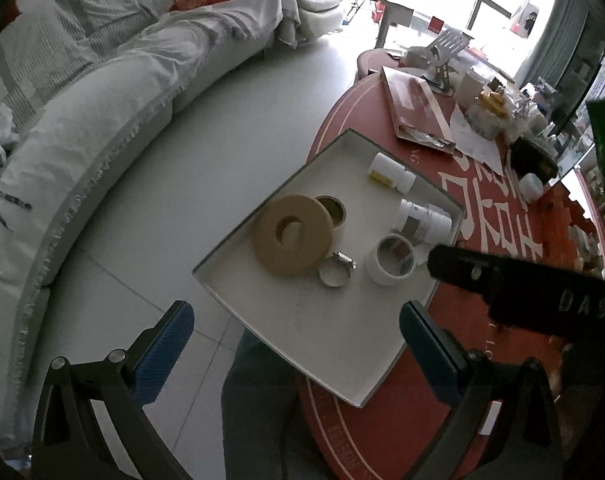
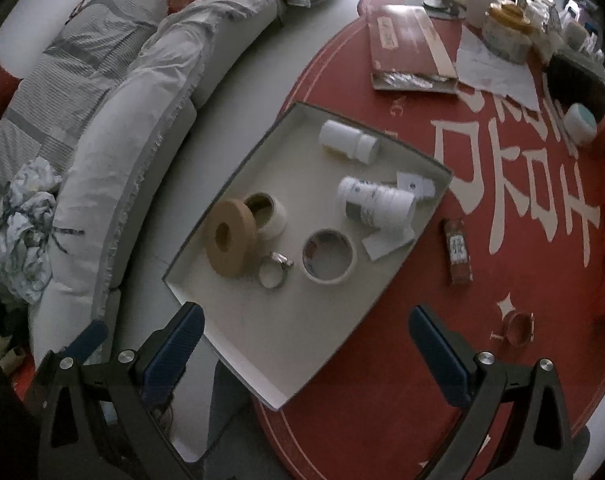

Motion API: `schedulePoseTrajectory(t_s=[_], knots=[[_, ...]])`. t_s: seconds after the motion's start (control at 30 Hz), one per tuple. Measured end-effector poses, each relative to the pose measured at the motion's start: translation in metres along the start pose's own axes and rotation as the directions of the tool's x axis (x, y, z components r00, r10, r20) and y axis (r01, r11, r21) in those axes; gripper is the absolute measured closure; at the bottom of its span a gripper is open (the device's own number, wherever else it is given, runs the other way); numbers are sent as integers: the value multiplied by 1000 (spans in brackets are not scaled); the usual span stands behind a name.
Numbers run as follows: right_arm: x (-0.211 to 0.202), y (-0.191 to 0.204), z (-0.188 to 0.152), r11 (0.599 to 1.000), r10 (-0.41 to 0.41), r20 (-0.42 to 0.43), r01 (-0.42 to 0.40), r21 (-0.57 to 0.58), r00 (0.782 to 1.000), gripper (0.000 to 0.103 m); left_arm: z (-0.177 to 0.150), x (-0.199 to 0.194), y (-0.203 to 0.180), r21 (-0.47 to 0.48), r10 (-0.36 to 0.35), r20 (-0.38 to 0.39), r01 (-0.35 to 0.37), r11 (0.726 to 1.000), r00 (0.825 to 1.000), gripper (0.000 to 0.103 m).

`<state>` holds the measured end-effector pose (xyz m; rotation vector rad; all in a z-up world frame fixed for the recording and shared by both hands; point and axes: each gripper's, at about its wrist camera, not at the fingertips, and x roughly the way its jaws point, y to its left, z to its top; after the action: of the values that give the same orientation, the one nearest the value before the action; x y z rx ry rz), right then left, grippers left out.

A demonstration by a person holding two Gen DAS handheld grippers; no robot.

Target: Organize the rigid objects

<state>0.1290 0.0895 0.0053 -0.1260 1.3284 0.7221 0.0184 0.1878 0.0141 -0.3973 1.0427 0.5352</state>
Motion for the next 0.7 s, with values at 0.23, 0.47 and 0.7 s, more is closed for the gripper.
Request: schedulePoseTrajectory(t_s=[0.23, 0.47, 0.7], knots=[[2, -15, -2, 1000, -5, -25, 6, 28, 1000, 0, 1, 8, -13, 16, 14, -25, -13, 1000, 1000, 0], [5, -25, -2, 1000, -1, -34, 2, 26, 999, 0, 2, 14, -17, 24, 21, -42, -20, 1000, 999, 0], [12, -62, -3, 997, -67, -62, 69, 33, 996, 0, 5, 27, -19, 5, 19, -76, -19, 1000, 997, 0]])
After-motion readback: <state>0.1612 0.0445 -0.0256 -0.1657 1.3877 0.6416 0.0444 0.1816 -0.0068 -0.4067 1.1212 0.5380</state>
